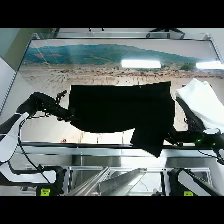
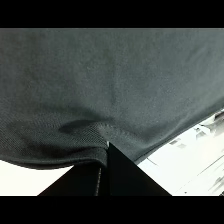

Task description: Fold the shirts.

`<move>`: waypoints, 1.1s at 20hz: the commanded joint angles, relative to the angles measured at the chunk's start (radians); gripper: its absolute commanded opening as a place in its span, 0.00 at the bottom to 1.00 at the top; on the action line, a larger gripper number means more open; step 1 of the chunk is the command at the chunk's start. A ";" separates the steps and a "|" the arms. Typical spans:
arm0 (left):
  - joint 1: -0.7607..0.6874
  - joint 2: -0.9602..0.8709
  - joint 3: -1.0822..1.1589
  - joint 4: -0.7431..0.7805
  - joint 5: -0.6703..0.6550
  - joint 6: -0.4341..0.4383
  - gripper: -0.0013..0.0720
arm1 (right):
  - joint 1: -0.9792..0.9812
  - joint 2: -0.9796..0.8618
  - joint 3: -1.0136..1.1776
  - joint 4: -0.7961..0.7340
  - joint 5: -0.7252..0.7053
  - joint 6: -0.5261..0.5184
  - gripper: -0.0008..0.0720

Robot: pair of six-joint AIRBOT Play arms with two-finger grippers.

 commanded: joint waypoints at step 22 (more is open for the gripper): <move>0.066 -0.268 0.629 -0.008 0.032 -0.035 0.04 | 0.291 -0.379 0.772 0.229 -0.226 -0.252 0.04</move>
